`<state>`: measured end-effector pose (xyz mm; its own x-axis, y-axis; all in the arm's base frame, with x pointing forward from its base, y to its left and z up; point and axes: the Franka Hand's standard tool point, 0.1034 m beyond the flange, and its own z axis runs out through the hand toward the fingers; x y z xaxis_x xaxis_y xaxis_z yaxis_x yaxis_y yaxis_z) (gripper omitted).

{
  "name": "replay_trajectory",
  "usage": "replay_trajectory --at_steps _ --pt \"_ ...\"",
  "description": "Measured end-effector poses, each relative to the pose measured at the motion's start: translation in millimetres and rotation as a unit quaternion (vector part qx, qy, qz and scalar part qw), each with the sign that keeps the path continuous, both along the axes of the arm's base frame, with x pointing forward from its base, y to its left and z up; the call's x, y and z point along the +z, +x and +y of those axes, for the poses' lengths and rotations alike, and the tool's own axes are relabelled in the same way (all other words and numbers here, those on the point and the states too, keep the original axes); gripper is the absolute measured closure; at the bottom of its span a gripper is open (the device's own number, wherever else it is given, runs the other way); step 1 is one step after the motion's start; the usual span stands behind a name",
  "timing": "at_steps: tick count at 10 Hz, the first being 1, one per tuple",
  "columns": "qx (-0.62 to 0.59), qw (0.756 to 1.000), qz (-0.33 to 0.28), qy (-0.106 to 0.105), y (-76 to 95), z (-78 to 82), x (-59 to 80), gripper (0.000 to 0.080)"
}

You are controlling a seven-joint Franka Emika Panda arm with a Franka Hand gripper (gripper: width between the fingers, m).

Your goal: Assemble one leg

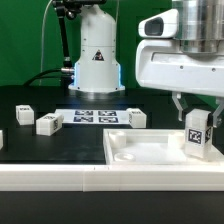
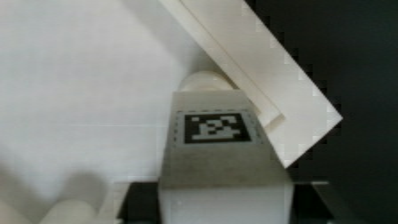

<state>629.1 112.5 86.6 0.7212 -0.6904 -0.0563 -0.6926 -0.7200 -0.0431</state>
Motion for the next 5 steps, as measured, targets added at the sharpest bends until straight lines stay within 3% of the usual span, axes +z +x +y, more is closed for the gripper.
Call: replay_trajectory --at_steps 2,3,4,5 --pt "-0.006 1.000 0.000 0.000 0.0 0.2 -0.1 0.0507" --pt "0.014 1.000 -0.001 0.000 0.0 0.4 -0.2 0.0331" --pt "0.021 1.000 -0.003 0.001 0.6 0.8 -0.7 0.0214" --pt "0.055 0.998 -0.006 0.001 0.5 1.4 -1.3 0.0214"
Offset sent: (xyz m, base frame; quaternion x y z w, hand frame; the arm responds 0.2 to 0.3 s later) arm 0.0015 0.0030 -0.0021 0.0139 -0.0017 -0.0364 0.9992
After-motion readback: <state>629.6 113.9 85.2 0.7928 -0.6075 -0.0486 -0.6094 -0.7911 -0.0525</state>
